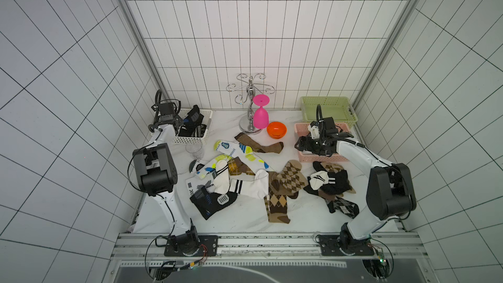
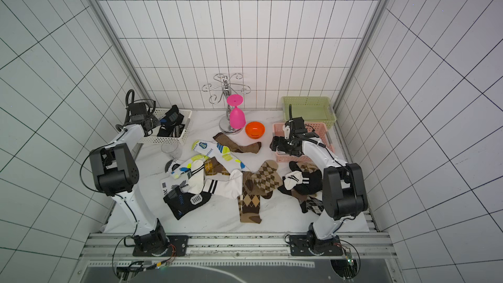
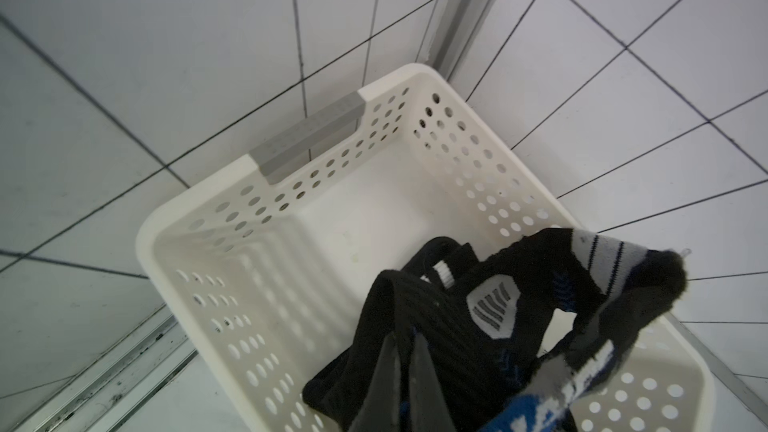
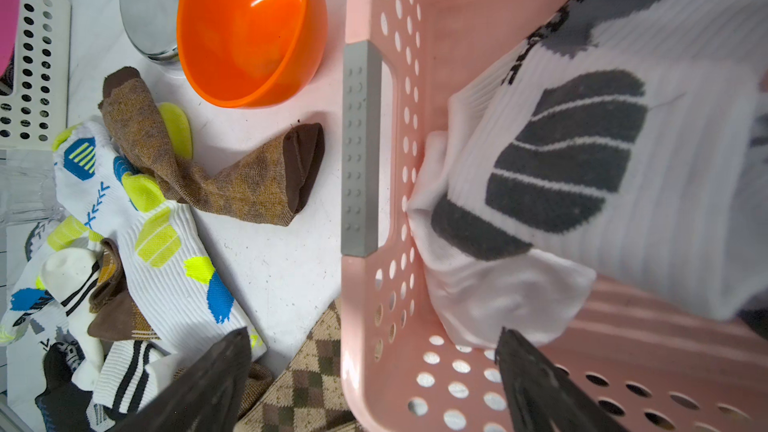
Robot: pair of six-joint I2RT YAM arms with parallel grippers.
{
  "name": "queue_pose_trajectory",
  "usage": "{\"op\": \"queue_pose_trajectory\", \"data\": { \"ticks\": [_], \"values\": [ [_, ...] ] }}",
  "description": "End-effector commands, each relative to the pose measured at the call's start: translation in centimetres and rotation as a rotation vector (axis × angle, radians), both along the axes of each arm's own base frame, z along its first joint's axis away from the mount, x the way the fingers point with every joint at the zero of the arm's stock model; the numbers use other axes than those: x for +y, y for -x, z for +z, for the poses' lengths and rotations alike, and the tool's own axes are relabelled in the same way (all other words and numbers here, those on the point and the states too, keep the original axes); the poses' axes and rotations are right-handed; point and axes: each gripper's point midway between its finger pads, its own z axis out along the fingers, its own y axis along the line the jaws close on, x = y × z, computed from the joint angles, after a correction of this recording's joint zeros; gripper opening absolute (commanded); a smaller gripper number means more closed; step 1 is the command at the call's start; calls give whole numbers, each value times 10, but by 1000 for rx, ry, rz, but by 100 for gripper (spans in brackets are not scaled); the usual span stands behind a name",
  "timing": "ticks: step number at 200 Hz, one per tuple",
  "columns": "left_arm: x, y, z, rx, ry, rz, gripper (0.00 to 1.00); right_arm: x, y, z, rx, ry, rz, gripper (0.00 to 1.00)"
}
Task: Sort the socks into the basket by color
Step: Place the sock in the bin.
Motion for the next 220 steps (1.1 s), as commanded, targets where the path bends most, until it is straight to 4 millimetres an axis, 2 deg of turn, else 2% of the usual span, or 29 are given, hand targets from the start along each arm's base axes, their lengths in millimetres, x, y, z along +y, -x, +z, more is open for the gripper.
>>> {"op": "queue_pose_trajectory", "data": {
  "ticks": [1,27,52,77,108,129,145,163,173,199,220],
  "values": [
    [20,10,9,-85,33,86,0,3,-25,32,-76,-23,1,94],
    [25,10,6,-62,30,101,1,3,-24,31,-76,-23,1,94],
    [24,8,5,-54,45,92,43,3,-24,28,-69,-26,-2,94],
    [20,8,14,-85,30,75,57,5,-25,29,-73,-34,1,94],
    [1,-5,39,-149,-3,-11,60,7,-28,29,-72,-36,3,95],
    [-27,-22,57,-204,-23,-113,60,11,-31,28,-70,-37,7,97],
    [-48,-40,61,-231,-40,-183,61,14,-34,29,-73,-40,11,97],
    [-66,-60,59,-262,-6,-245,61,18,-36,27,-72,-40,19,96],
    [-69,-69,54,-271,15,-252,61,20,-38,26,-68,-42,20,95],
    [-66,-85,36,-269,44,-236,61,22,-40,23,-63,-42,22,91],
    [-56,-90,6,-204,68,-198,61,22,-41,21,-59,-40,19,91]
  ]
}}
